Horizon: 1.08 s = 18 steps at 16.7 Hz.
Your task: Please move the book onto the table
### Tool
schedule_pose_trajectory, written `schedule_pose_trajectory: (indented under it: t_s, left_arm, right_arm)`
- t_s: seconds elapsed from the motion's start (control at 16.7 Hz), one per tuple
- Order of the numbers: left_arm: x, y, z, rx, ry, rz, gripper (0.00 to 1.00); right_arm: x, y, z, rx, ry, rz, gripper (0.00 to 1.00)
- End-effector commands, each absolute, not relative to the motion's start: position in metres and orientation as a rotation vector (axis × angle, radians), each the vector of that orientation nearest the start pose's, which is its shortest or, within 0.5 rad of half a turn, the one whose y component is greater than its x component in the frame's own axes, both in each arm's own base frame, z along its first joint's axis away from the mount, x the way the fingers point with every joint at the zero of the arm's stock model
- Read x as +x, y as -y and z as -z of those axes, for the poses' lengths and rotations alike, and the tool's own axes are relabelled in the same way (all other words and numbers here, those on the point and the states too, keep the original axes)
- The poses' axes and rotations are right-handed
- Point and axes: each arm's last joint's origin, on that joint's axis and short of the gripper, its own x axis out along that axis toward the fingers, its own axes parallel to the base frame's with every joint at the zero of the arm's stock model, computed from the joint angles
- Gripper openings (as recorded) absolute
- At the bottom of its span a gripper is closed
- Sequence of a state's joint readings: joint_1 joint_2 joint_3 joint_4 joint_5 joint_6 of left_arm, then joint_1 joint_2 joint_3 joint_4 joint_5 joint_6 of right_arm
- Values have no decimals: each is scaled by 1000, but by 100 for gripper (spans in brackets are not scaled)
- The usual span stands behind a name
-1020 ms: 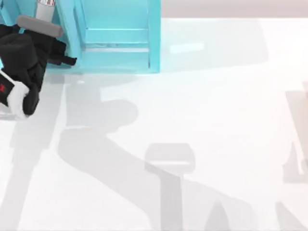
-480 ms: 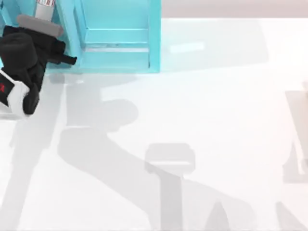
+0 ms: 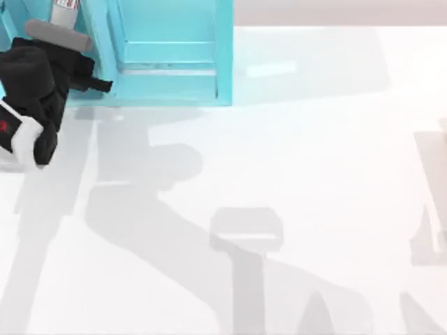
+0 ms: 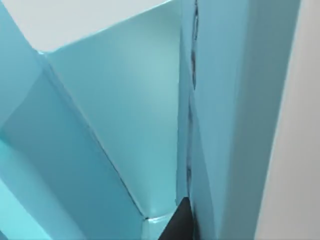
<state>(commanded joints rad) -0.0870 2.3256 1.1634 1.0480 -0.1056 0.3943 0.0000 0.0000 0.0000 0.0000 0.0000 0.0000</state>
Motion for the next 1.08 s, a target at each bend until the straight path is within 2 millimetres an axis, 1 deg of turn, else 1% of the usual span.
schedule_pose_trajectory:
  t_s: [0.42,0.48,0.54,0.66,0.72,0.84,0.96,1.08]
  left_arm:
    - [455,32,-79,393,-122,-21,0]
    - [454,29,-74,401,-138,-25,0]
    - [454,29,-75,401,-138,-25,0]
    - [451,30,-84,402,-138,-21,0]
    - [449,31,-92,402,-139,-20,0]
    - [440,32,-117,404,-141,-18,0]
    - [424,32,-150,404,-139,-21,0]
    - [400,32,-186,403,-134,-24,0]
  right_arm:
    - [106,1,-160,0,0,0,100]
    - [106,1,-160,0,0,0,100]
    - [106,1,-160,0,0,0,100]
    - [106,1,-160,0,0,0,100]
    - [106,1,-160,0,0,0,100]
    - [106,1,-160,0,0,0,100]
    - [106,1,-160,0,0,0,100]
    - [106,1,-160,0,0,0,100]
